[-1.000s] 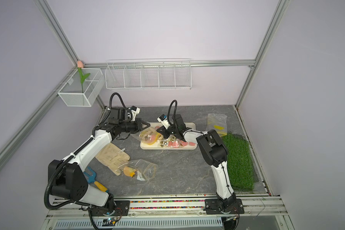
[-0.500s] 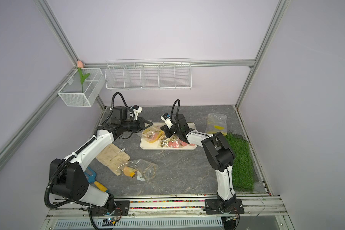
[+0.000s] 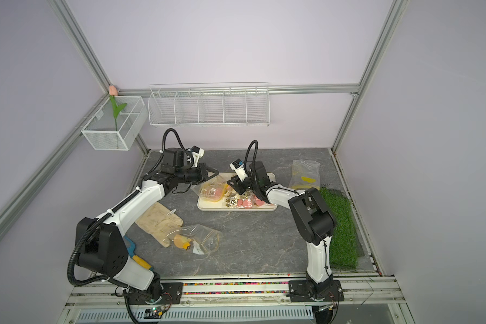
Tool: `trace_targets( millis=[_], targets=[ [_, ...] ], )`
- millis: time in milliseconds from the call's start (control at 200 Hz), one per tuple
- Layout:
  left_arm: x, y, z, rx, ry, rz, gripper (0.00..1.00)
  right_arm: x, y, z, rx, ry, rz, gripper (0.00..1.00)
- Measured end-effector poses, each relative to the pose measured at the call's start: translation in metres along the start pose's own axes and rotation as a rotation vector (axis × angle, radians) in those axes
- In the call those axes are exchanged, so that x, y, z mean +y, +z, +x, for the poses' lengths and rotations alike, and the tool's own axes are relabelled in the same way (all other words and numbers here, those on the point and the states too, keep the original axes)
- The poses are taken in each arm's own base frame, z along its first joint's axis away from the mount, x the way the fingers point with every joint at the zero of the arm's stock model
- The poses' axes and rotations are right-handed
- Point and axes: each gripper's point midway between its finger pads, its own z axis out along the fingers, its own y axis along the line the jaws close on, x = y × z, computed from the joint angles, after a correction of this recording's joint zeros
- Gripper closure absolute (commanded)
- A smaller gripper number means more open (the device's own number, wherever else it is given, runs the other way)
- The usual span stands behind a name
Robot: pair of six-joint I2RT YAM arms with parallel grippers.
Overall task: Pour cookies out of the ziploc bag
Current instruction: 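Pour the cookies out of the ziploc bag onto the tray.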
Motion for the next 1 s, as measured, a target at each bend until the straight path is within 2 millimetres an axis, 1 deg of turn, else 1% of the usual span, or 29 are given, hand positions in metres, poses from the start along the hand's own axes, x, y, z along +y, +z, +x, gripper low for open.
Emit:
trace_targets(
  millis=[45, 160, 265, 555, 895, 1000],
  targets=[
    [0.0, 0.0, 0.0, 0.002, 0.004, 0.001, 1.0, 0.001, 0.0, -0.001, -0.007, -0.006, -0.024, 0.32],
    [-0.002, 0.0, 0.004, 0.017, 0.019, 0.012, 1.0, 0.004, 0.001, 0.0, -0.024, -0.006, -0.086, 0.27],
    [-0.004, 0.0, 0.007, 0.034, 0.035, 0.028, 1.0, 0.008, 0.002, 0.0, -0.04, -0.013, -0.14, 0.26],
    [-0.017, -0.004, 0.013, 0.081, 0.083, 0.077, 1.0, 0.018, 0.01, -0.008, -0.074, -0.043, -0.257, 0.26],
    [-0.015, 0.001, 0.023, 0.159, 0.096, 0.097, 1.0, 0.027, 0.015, -0.012, -0.099, -0.066, -0.352, 0.26],
    [-0.014, 0.001, 0.025, 0.169, 0.1, 0.1, 1.0, 0.028, 0.019, -0.01, -0.1, -0.061, -0.379, 0.27]
  ],
)
